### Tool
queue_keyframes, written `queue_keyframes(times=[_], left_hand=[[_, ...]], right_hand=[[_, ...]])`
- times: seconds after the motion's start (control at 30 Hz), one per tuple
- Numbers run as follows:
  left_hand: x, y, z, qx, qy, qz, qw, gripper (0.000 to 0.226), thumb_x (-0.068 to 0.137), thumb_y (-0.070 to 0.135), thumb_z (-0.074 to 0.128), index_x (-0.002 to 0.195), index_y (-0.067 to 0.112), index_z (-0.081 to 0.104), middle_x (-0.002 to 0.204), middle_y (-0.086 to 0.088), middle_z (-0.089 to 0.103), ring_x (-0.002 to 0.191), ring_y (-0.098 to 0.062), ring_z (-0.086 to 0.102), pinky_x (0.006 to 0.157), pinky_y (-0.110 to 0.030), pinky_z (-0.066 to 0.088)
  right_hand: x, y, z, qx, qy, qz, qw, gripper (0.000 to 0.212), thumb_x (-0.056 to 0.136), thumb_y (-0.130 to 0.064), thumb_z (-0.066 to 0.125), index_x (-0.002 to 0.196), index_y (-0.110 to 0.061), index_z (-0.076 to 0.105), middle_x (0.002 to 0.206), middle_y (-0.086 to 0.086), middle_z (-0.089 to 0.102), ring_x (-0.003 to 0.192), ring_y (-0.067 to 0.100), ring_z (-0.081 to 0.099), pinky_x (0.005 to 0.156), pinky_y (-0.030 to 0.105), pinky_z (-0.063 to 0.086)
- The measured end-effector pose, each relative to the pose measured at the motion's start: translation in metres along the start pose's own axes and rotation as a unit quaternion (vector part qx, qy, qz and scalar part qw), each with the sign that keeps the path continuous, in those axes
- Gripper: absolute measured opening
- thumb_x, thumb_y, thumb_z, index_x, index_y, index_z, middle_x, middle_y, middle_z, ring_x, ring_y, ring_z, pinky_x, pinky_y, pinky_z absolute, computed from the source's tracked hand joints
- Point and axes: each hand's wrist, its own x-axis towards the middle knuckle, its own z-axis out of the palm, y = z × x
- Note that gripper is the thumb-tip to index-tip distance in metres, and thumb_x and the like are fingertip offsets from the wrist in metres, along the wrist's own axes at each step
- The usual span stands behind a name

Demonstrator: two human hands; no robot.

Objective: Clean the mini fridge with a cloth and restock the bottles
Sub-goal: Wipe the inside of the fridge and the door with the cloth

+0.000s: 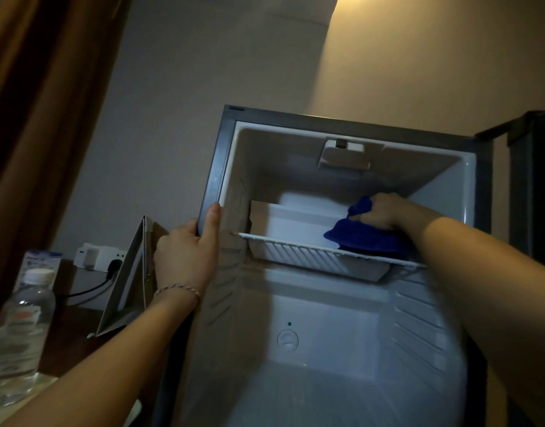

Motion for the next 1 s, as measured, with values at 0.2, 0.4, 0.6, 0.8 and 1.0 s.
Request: queue_keyframes(times=[0.2, 0.4, 0.6, 0.8, 1.0], left_hand=[[-0.004, 0.007, -0.002, 0.015, -0.015, -0.013, 1.000, 0.063, 0.096, 0.062, 0.034, 0.059, 0.014, 0.049, 0.049, 0.000, 0.044, 0.042, -0.013, 0.040, 0.049, -0.025, 0.035], [-0.003, 0.008, -0.003, 0.038, -0.031, -0.024, 0.999, 0.066, 0.096, 0.065, 0.029, 0.066, 0.011, 0.052, 0.054, -0.005, 0.049, 0.046, -0.016, 0.044, 0.049, -0.025, 0.036], [-0.019, 0.021, 0.000, 0.024, -0.029, -0.050, 0.998, 0.052, 0.095, 0.061, 0.034, 0.103, 0.013, 0.052, 0.083, -0.004, 0.058, 0.075, -0.023, 0.061, 0.058, -0.032, 0.046], [-0.056, 0.057, 0.032, 0.075, -0.068, 0.181, 0.978, 0.059, 0.100, 0.048, 0.038, 0.151, 0.019, 0.027, 0.161, -0.003, 0.022, 0.151, -0.021, 0.009, 0.121, -0.049, 0.012], [-0.059, 0.075, 0.101, 0.057, -0.232, 0.158, 0.958, 0.036, 0.102, 0.049, 0.033, 0.125, 0.025, 0.046, 0.128, 0.004, 0.054, 0.126, -0.015, 0.046, 0.121, -0.049, 0.012]], right_hand=[[-0.024, 0.000, 0.008, 0.052, 0.025, -0.048, 0.997, 0.042, 0.094, -0.049, 0.058, 0.117, -0.015, 0.058, 0.128, 0.013, 0.060, 0.107, 0.032, 0.055, 0.081, 0.029, 0.038], [-0.055, 0.007, 0.017, 0.161, 0.022, -0.068, 0.984, 0.025, 0.095, -0.043, 0.058, 0.100, -0.020, 0.065, 0.101, 0.006, 0.067, 0.087, 0.021, 0.062, 0.071, 0.029, 0.044], [-0.066, -0.008, 0.023, 0.180, 0.075, -0.096, 0.976, 0.027, 0.093, -0.041, 0.061, 0.092, -0.015, 0.066, 0.087, 0.002, 0.065, 0.076, 0.014, 0.059, 0.066, 0.029, 0.040], [-0.075, -0.011, 0.028, 0.209, 0.129, -0.116, 0.962, 0.029, 0.092, -0.043, 0.064, 0.091, -0.014, 0.068, 0.089, 0.004, 0.068, 0.081, 0.020, 0.061, 0.072, 0.032, 0.046], [-0.082, -0.003, 0.026, 0.216, 0.125, -0.113, 0.962, 0.031, 0.091, -0.047, 0.065, 0.092, -0.016, 0.068, 0.090, 0.002, 0.065, 0.085, 0.019, 0.060, 0.071, 0.029, 0.043]])
